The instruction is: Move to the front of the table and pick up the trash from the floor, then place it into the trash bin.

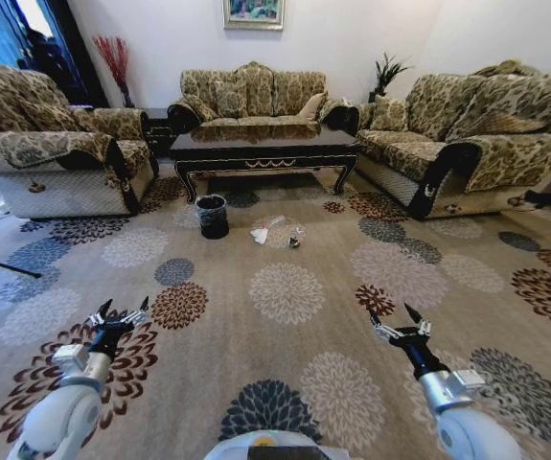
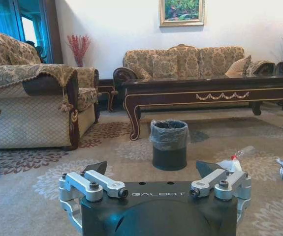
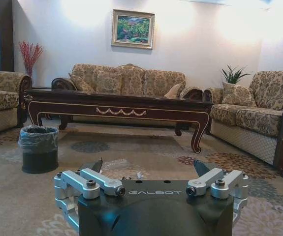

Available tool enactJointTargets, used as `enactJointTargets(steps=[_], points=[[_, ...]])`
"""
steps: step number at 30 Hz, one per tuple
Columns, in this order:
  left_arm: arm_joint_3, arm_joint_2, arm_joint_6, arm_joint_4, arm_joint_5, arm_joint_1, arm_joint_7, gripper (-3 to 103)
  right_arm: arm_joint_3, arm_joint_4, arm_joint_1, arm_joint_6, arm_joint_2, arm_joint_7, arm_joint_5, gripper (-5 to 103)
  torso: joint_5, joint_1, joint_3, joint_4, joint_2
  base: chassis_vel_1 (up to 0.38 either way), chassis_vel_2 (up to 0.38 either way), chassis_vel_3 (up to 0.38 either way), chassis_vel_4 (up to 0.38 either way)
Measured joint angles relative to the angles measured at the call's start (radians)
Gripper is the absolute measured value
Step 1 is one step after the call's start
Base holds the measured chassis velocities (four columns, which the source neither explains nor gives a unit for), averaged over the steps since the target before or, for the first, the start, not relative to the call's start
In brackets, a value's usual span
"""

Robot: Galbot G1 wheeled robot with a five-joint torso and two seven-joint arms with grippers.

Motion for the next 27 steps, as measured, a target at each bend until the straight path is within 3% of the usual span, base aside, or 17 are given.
enactJointTargets(steps=[27], points=[[0.003, -0.001, 0.001, -0.007, 0.007, 0.004, 0.0, 100, 0.001, 0.0, -0.004, 0.001, 0.002, -0.002, 0.0, 100, 0.0001, -0.023, -0.083, 0.0, -0.106, 0.0, 0.0, 0.0, 0.0]])
